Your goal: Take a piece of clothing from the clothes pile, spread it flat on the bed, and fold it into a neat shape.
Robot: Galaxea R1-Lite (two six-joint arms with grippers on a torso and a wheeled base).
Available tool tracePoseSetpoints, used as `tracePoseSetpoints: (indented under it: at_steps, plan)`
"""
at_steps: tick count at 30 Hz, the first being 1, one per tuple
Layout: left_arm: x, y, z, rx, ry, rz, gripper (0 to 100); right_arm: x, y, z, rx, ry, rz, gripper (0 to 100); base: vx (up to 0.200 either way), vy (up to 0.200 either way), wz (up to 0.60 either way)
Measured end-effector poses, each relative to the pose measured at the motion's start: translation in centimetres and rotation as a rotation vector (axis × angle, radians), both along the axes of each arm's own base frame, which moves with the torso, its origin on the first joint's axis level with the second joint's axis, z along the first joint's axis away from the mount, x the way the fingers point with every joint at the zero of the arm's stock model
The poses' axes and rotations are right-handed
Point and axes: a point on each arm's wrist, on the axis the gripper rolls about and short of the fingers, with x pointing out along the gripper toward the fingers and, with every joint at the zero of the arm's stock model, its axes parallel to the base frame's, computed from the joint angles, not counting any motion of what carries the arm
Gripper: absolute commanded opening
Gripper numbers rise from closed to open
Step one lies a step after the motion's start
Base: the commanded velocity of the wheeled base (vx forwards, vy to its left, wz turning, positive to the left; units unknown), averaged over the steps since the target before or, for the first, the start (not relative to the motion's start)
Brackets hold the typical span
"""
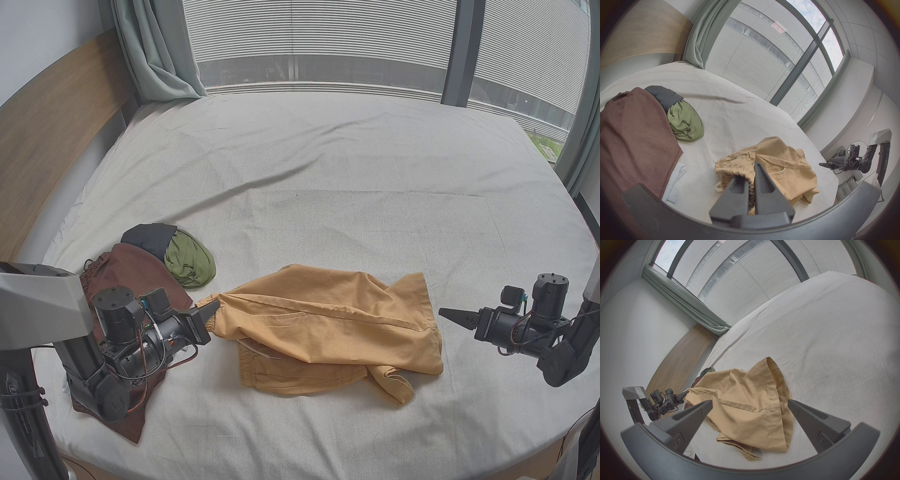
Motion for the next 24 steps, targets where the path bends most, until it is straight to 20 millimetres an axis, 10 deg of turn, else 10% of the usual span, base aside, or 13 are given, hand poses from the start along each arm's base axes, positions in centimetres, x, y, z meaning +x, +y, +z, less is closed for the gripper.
tracePoseSetpoints:
  at_steps: [24]
  plan:
    - [0.3,-0.1,0.0,-0.001,-0.008,0.000,0,3.1,1.1,-4.6,0.169,0.099,-0.034,100,0.000,0.000,0.00]
